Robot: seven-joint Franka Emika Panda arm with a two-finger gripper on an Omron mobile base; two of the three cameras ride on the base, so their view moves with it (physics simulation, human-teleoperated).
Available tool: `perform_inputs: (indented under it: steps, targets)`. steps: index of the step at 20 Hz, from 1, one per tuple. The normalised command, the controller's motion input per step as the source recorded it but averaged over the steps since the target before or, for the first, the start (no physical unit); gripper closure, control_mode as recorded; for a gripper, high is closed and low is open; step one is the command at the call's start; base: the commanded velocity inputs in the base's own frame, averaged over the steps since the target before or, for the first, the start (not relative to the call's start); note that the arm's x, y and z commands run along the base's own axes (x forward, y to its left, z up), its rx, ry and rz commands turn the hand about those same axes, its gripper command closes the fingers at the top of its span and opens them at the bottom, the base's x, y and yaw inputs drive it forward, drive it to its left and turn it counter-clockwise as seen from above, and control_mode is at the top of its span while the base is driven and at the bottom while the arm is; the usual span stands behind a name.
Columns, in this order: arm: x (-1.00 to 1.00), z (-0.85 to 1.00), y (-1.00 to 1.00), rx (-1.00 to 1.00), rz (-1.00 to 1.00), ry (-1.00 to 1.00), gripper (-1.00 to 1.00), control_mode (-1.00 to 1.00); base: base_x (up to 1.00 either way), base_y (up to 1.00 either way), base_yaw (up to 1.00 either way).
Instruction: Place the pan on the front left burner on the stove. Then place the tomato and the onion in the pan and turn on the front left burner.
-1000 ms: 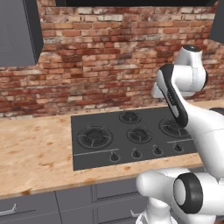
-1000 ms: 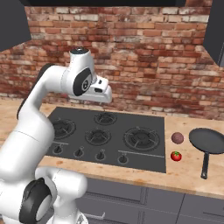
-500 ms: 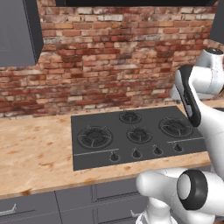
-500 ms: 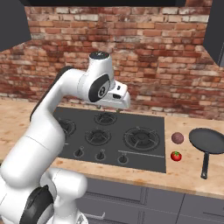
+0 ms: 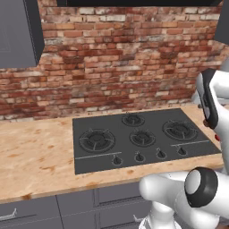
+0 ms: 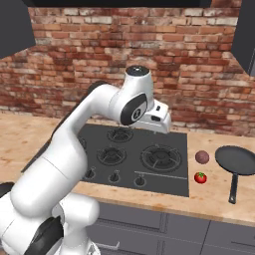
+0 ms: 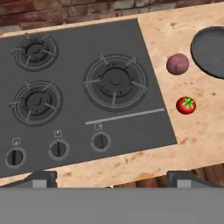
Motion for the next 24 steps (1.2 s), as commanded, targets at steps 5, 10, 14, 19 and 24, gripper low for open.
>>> perform_inputs:
  steps: [5,10,14,19,24]
  targets:
    - [0.0,-0.07,-0.69,0.0,-0.07,0.0,-1.0,-1.0,0.0,0.0,0.0]
    - [0.0,-0.12,-0.62,0.0,-0.06,0.02,-1.0,-1.0,0.0,0.0,0.0]
    - [0.0,-0.12,-0.59,0.0,-0.04,0.03,-1.0,-1.0,0.0,0.0,0.0]
    - [0.0,-0.12,-0.57,0.0,-0.02,0.04,-1.0,-1.0,0.0,0.0,0.0]
    - [0.0,-0.11,-0.59,0.0,0.0,0.04,-1.0,-1.0,0.0,0.0,0.0]
